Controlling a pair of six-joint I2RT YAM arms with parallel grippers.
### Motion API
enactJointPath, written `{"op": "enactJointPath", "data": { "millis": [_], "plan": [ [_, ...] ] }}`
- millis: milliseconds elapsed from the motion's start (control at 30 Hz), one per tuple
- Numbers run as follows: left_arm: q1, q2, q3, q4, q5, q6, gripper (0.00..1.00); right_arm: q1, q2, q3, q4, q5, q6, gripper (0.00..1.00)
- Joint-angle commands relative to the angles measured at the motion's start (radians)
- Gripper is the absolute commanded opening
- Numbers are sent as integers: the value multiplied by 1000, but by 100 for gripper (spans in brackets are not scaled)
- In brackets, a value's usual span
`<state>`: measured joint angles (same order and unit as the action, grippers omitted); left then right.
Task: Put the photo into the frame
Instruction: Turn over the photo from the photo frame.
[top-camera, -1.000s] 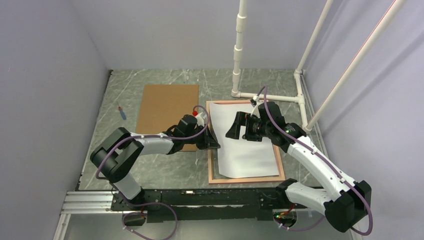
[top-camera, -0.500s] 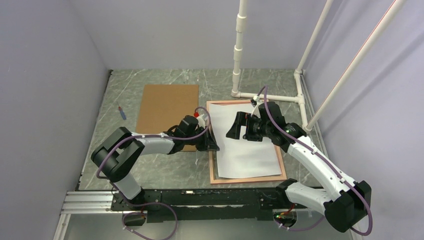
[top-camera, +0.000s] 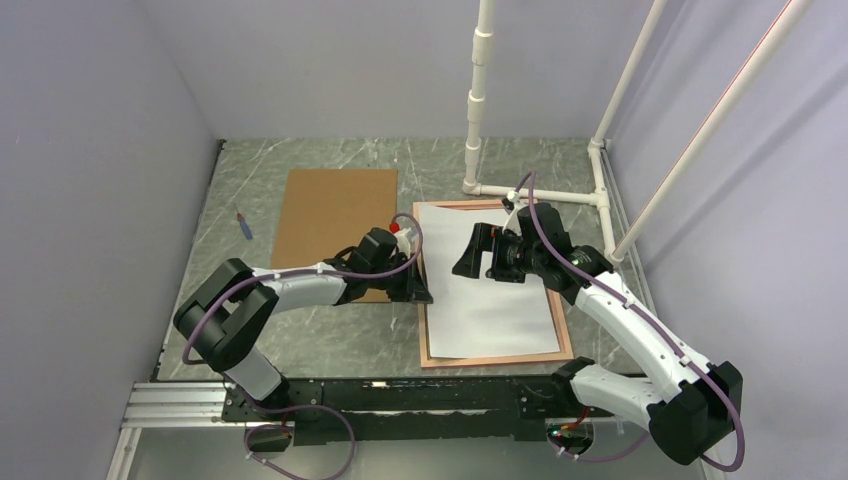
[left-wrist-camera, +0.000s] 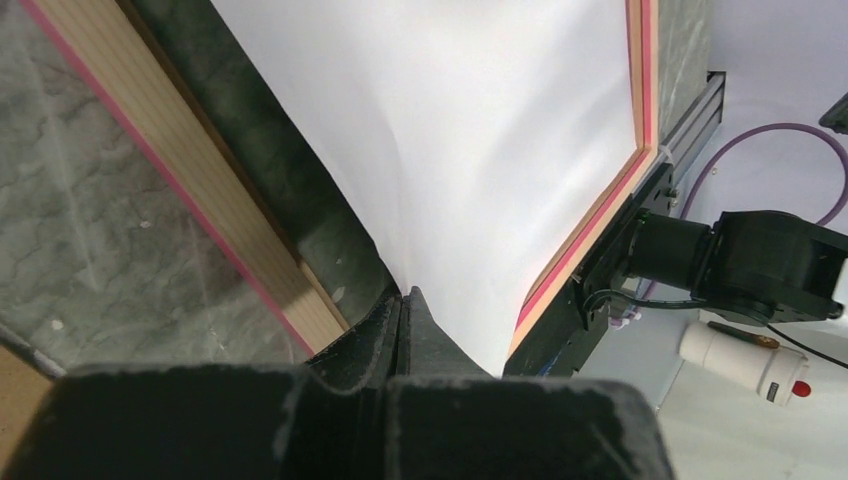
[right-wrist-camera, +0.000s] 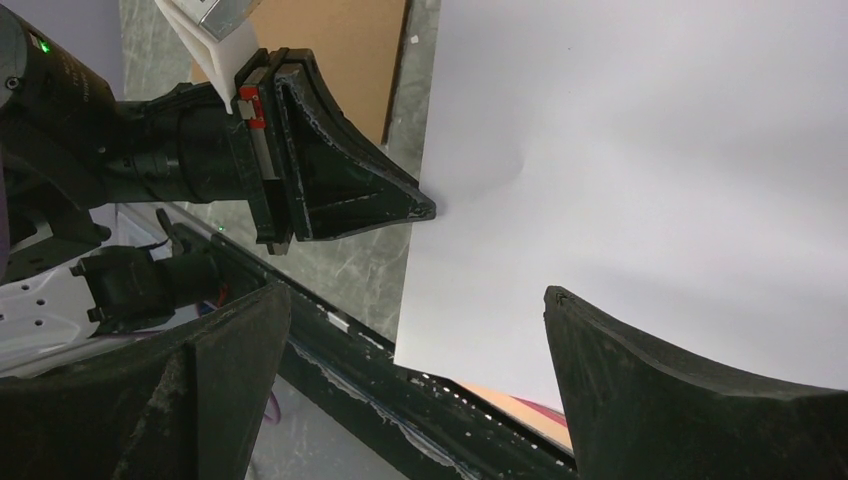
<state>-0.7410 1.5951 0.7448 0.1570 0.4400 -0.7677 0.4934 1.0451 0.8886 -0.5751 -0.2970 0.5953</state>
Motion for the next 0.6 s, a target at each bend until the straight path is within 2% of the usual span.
{"op": "enactJointPath", "data": {
  "millis": [0,100,467,567],
  "plan": [
    [-4,-24,48,-69,-33,62,0,-2,-14,-7,27,-11,10,99],
    [-4,-11,66,-63,-37,61,0,-2,-15,-11,32,-16,13,99],
    [-9,63,42,136,37,-64,0,-3,-15,-12,23,-7,12,99],
    [-16,73,52,137,42,-56,0,-3,-15,-17,29,-7,15,99]
  ]
}}
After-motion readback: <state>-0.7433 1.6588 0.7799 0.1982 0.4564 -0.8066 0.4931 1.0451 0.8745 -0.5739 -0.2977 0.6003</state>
